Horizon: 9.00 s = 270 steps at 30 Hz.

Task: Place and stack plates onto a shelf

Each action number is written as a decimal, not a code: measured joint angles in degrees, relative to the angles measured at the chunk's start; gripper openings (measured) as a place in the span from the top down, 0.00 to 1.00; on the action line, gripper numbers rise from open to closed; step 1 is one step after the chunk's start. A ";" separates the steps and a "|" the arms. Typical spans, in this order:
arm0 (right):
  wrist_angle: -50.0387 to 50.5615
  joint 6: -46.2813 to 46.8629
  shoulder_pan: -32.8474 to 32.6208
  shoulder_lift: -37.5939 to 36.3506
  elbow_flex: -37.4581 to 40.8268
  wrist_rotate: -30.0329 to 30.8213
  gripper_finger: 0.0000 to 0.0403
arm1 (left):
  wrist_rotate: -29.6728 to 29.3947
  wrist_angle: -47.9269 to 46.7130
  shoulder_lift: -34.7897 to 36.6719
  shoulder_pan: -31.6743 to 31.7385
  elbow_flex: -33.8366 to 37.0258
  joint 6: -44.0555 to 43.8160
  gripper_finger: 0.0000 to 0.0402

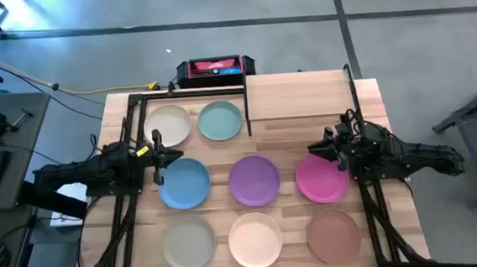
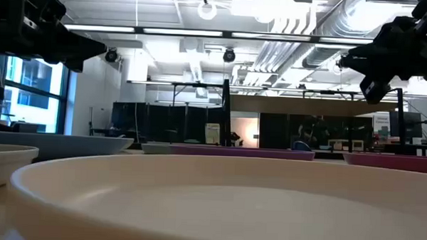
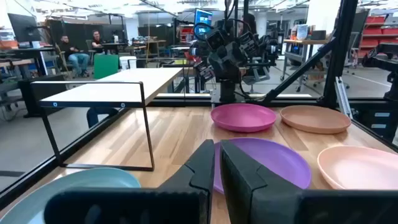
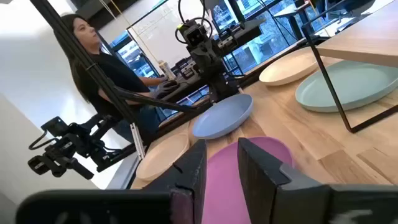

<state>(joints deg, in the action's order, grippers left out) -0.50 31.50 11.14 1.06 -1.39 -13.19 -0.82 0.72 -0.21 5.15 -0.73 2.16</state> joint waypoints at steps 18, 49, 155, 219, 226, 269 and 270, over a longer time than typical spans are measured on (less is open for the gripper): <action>0.00 -0.01 0.01 0.00 0.00 0.00 0.82 | 0.00 0.01 0.01 0.00 0.01 0.01 0.96; 0.00 0.00 0.00 0.00 -0.01 -0.01 0.82 | -0.02 0.00 0.01 0.01 0.02 0.01 0.96; 3.57 -4.81 0.04 8.80 -23.25 3.67 0.59 | -6.73 21.13 -19.90 0.01 -24.33 -24.33 0.96; 57.53 63.30 -30.30 63.34 -49.53 6.42 0.59 | -9.81 -19.38 -33.99 0.07 -42.88 -22.92 0.96; 55.23 64.66 -35.50 67.81 -49.53 9.28 0.59 | -9.79 -20.16 -33.98 0.07 -42.88 -20.51 0.96; 46.16 44.53 -37.44 94.53 -49.62 13.18 0.60 | -9.79 -20.86 -33.99 0.05 -42.88 -20.03 0.96; 46.13 44.53 -37.44 94.57 -49.62 13.18 0.61 | -9.79 -20.86 -33.99 0.04 -42.88 -20.03 0.96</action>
<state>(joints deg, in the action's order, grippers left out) 45.63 76.03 -26.30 95.64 -51.00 -0.01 -10.61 -20.14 -34.20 5.19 -43.62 -17.87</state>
